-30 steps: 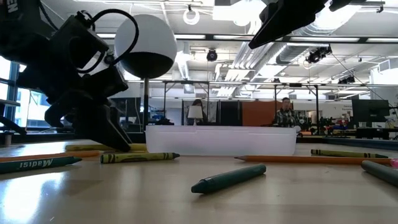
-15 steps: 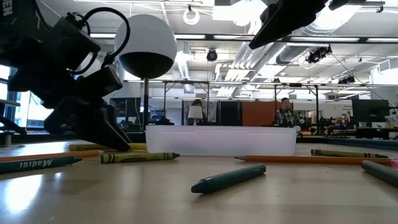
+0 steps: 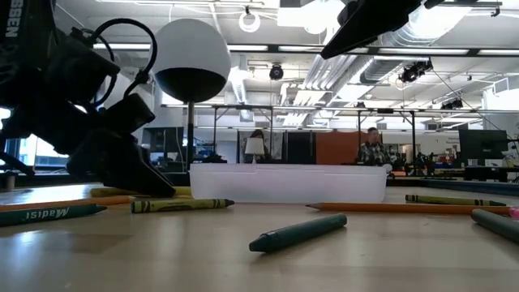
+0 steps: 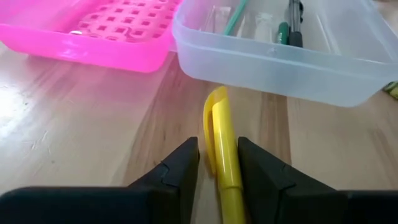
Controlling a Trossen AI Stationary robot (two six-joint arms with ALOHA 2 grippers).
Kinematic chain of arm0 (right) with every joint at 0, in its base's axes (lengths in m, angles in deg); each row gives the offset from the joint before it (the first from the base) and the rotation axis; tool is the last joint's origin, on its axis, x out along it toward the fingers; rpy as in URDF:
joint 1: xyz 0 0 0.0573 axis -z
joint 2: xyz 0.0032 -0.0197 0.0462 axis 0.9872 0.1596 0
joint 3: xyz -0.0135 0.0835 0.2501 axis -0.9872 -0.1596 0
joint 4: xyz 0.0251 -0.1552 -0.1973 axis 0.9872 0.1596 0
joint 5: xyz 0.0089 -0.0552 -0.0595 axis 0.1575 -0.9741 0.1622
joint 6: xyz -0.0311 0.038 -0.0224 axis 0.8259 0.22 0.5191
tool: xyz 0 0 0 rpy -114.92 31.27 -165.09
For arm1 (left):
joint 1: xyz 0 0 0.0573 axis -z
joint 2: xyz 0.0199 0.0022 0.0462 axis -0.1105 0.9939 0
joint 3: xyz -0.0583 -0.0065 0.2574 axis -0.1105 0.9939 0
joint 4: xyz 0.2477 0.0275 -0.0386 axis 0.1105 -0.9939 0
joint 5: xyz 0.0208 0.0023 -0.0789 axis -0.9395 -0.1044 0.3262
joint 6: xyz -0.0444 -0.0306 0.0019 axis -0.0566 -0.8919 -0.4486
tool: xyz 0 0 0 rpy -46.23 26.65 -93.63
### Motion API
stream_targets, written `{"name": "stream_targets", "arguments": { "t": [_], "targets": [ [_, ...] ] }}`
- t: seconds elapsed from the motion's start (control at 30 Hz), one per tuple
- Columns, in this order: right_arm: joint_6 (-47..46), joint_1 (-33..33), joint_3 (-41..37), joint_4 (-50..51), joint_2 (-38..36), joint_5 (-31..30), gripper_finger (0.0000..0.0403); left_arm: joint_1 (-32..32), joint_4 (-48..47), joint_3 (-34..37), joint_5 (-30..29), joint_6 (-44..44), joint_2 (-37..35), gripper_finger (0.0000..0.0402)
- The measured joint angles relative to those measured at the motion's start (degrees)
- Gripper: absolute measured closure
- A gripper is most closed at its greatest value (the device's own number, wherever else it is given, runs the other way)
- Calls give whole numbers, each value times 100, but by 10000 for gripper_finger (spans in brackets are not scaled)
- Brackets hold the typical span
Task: Pick & place school supplies into a supply box
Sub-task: Put the yellow pen into the pink supply box
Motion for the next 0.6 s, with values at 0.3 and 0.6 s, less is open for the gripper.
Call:
{"name": "stream_targets", "arguments": {
  "t": [0.3, 0.6],
  "targets": [
    [26, 0, 0, -55, 0, -42, 299, 0, 56, -208, -408, -47, 247, 256],
    [110, 0, 0, -56, 0, -26, 300, -2, 779, -272, -597, -327, 812, 340]
  ]
}}
